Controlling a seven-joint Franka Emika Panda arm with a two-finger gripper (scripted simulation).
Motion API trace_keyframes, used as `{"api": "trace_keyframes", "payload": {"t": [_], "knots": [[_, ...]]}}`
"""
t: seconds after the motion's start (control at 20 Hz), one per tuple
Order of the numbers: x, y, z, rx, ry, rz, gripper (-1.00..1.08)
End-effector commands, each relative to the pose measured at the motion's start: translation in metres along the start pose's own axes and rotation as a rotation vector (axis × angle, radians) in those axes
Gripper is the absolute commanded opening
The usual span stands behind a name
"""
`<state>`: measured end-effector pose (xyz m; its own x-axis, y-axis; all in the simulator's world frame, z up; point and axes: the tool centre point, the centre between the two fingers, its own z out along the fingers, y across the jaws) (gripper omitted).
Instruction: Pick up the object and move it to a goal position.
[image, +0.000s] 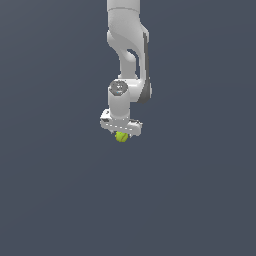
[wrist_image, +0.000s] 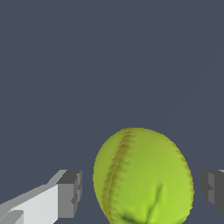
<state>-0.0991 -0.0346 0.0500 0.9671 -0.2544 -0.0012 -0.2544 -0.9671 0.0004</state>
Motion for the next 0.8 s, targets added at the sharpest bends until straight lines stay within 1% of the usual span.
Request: {"api": "trace_keyframes", "payload": {"t": [0.0,0.15,0.2,0.75], "knots": [[0.0004,-0.0002,0.0063,0.0,0.001,0.0,1.0],[0.0005,-0.0003,0.0086,0.0,0.001,0.0,1.0],[0.0005,-0.0003,0.0086,0.0,0.001,0.0,-1.0],[0.0008,-0.0002,0.0074,0.001,0.002,0.0,-1.0]]}}
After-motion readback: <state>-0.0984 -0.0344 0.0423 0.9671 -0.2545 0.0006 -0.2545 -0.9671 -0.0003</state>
